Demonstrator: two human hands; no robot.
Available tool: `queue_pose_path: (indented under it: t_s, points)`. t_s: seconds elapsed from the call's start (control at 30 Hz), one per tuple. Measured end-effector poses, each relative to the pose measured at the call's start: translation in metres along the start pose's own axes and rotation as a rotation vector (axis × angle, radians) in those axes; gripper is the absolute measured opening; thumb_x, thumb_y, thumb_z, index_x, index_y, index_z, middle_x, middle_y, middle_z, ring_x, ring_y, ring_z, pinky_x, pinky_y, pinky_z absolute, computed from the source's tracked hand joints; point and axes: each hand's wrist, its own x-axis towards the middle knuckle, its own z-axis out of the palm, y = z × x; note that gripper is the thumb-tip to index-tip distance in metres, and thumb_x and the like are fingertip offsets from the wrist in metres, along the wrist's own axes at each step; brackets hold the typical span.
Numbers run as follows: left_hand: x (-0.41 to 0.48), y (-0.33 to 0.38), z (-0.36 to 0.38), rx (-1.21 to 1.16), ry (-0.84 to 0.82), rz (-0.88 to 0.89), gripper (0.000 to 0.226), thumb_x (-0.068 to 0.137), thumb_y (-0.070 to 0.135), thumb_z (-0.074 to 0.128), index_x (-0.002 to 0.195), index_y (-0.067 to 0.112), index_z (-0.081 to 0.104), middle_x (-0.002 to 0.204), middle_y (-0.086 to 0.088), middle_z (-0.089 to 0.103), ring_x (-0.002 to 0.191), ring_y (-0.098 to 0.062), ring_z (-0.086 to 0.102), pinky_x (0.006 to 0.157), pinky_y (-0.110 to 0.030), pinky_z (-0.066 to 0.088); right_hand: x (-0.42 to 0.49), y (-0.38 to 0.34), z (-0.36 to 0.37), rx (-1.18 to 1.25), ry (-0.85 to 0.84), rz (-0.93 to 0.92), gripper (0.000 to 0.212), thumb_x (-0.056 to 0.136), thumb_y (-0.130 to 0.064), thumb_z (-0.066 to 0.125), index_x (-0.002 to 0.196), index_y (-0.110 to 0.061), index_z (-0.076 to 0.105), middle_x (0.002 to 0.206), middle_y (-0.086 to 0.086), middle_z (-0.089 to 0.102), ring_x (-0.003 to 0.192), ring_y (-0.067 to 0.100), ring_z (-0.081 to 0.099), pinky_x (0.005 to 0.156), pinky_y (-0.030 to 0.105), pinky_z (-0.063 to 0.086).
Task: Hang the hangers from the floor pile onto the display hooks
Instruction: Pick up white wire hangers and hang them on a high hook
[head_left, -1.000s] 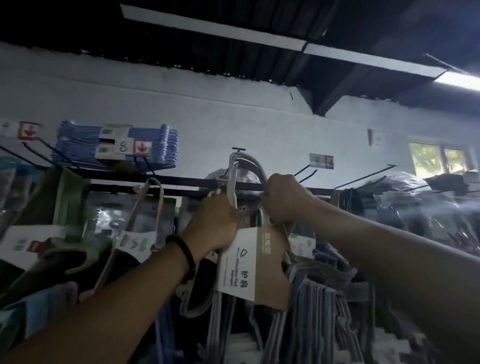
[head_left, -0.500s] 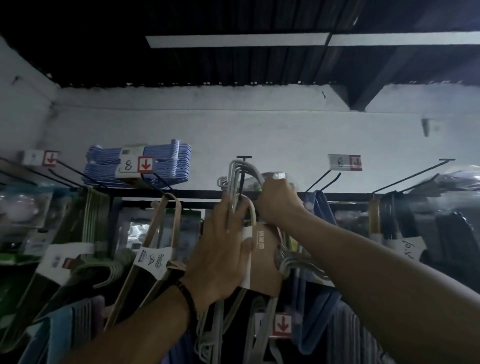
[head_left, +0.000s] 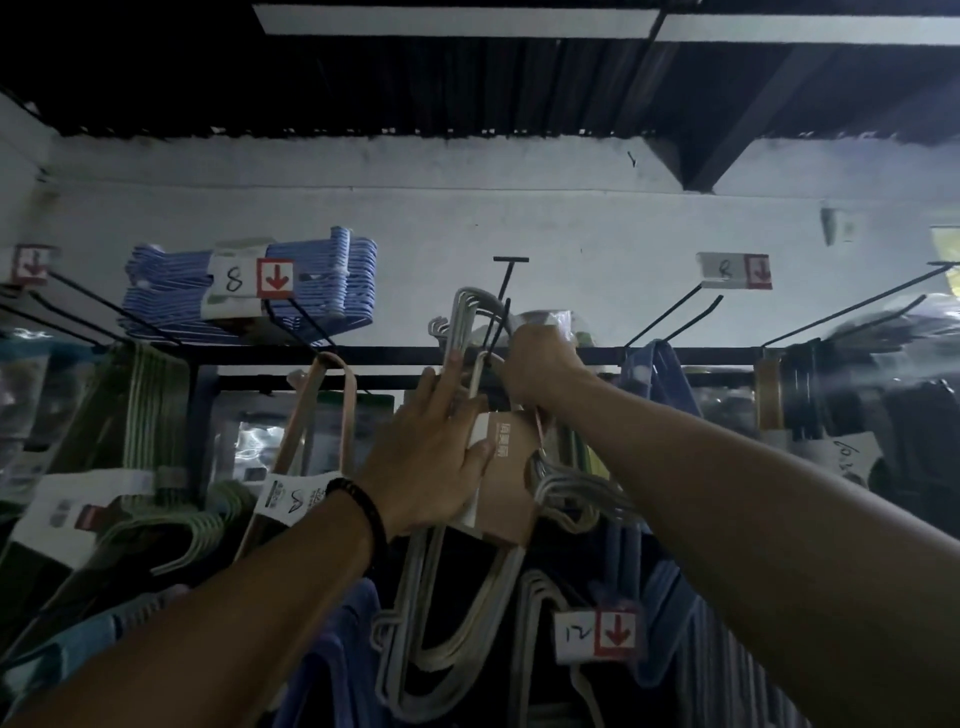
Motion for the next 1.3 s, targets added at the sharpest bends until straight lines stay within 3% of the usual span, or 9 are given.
queue_pose_path:
  t_s: [0.17, 0.27, 0.4, 0.6, 0.77, 0.87, 0.97, 1.1, 1.3]
  points:
    - [-0.011, 0.000, 0.038, -0.028, -0.204, 0.025, 0.082, 0.107, 0.042, 0.048, 0.167, 0.025, -0.006, 0.167, 0.003, -0.037, 0.159, -0.031, -0.021, 0.130, -0.053, 0.014, -0.005, 0.017, 0.038, 0.075, -0.104, 0.128, 0.026, 0.102, -0.022, 0.057, 0.108, 0.000, 0.069, 0.094, 0.012, 0.068, 0.081, 0.026, 0.066, 0.067, 0.034, 0.055]
    - [-0.009, -0.009, 0.056, 0.071, -0.277, 0.021, 0.084, 0.107, 0.021, 0.047, 0.165, 0.026, -0.012, 0.165, 0.004, -0.041, 0.157, -0.038, -0.024, 0.129, -0.056, 0.013, -0.008, 0.024, 0.045, 0.126, -0.228, 0.177, 0.032, 0.106, -0.025, 0.051, 0.117, 0.000, 0.068, 0.097, 0.009, 0.066, 0.093, 0.025, 0.066, 0.076, 0.034, 0.053]
    - [-0.001, -0.022, 0.071, 0.141, -0.313, -0.014, 0.093, 0.102, 0.024, 0.056, 0.165, 0.021, -0.012, 0.164, 0.008, -0.042, 0.155, -0.042, -0.025, 0.129, -0.058, 0.009, -0.005, 0.031, 0.050, 0.089, -0.477, 0.146, 0.037, 0.108, -0.035, 0.048, 0.129, -0.009, 0.064, 0.116, 0.014, 0.070, 0.087, 0.027, 0.070, 0.056, 0.030, 0.048]
    - [0.004, -0.022, 0.072, -0.021, -0.371, -0.043, 0.093, 0.104, 0.030, 0.054, 0.165, 0.014, -0.015, 0.167, 0.007, -0.034, 0.157, -0.036, -0.023, 0.130, -0.055, 0.008, -0.012, 0.036, 0.050, 0.063, -0.407, 0.125, 0.041, 0.105, -0.047, 0.051, 0.092, -0.010, 0.063, 0.092, 0.014, 0.075, 0.079, 0.028, 0.075, 0.061, 0.034, 0.057]
    - [-0.024, -0.001, 0.049, -0.231, -0.334, -0.084, 0.073, 0.104, 0.039, 0.056, 0.165, 0.017, 0.022, 0.174, -0.006, 0.011, 0.161, -0.026, 0.007, 0.130, -0.042, 0.017, -0.041, 0.041, 0.019, 0.058, -0.279, 0.084, 0.033, 0.101, -0.034, 0.057, 0.082, -0.008, 0.064, 0.070, 0.006, 0.070, 0.055, 0.018, 0.072, 0.065, 0.038, 0.062]
    - [-0.066, 0.021, 0.018, -0.239, -0.126, -0.104, 0.041, 0.102, 0.046, 0.058, 0.139, 0.029, 0.061, 0.139, 0.002, 0.056, 0.132, -0.018, 0.049, 0.111, -0.035, 0.043, -0.074, 0.030, -0.005, 0.159, -0.196, -0.033, 0.033, 0.096, -0.037, 0.058, 0.076, -0.012, 0.064, 0.075, 0.006, 0.069, 0.064, 0.020, 0.070, 0.061, 0.037, 0.063]
    - [-0.129, 0.048, -0.009, -0.142, -0.121, -0.074, 0.026, 0.096, 0.057, 0.059, 0.114, 0.040, 0.066, 0.115, 0.017, 0.055, 0.113, -0.010, 0.048, 0.101, -0.032, 0.046, -0.119, 0.008, -0.013, 0.271, -0.141, -0.138, 0.040, 0.095, -0.041, 0.057, 0.062, -0.018, 0.057, 0.068, 0.003, 0.064, 0.063, 0.022, 0.064, 0.052, 0.030, 0.050]
    - [-0.227, 0.086, -0.031, -0.082, -0.433, -0.221, 0.029, 0.096, 0.068, 0.050, 0.110, 0.045, 0.061, 0.113, 0.021, 0.053, 0.107, -0.006, 0.052, 0.095, -0.029, 0.047, -0.193, -0.020, -0.005, 0.353, -0.200, -0.392, 0.049, 0.103, -0.038, 0.053, 0.058, -0.020, 0.044, 0.059, -0.002, 0.048, 0.056, 0.016, 0.050, 0.052, 0.028, 0.037]
    - [-0.402, 0.097, -0.084, 0.107, -0.708, -0.568, 0.033, 0.093, 0.068, 0.048, 0.105, 0.038, 0.057, 0.104, 0.010, 0.060, 0.097, -0.016, 0.062, 0.079, -0.035, 0.055, -0.315, -0.100, 0.035, 0.690, -0.547, -0.620, 0.037, 0.104, -0.051, 0.051, 0.077, -0.026, 0.057, 0.058, 0.001, 0.056, 0.053, 0.013, 0.053, 0.049, 0.032, 0.042]
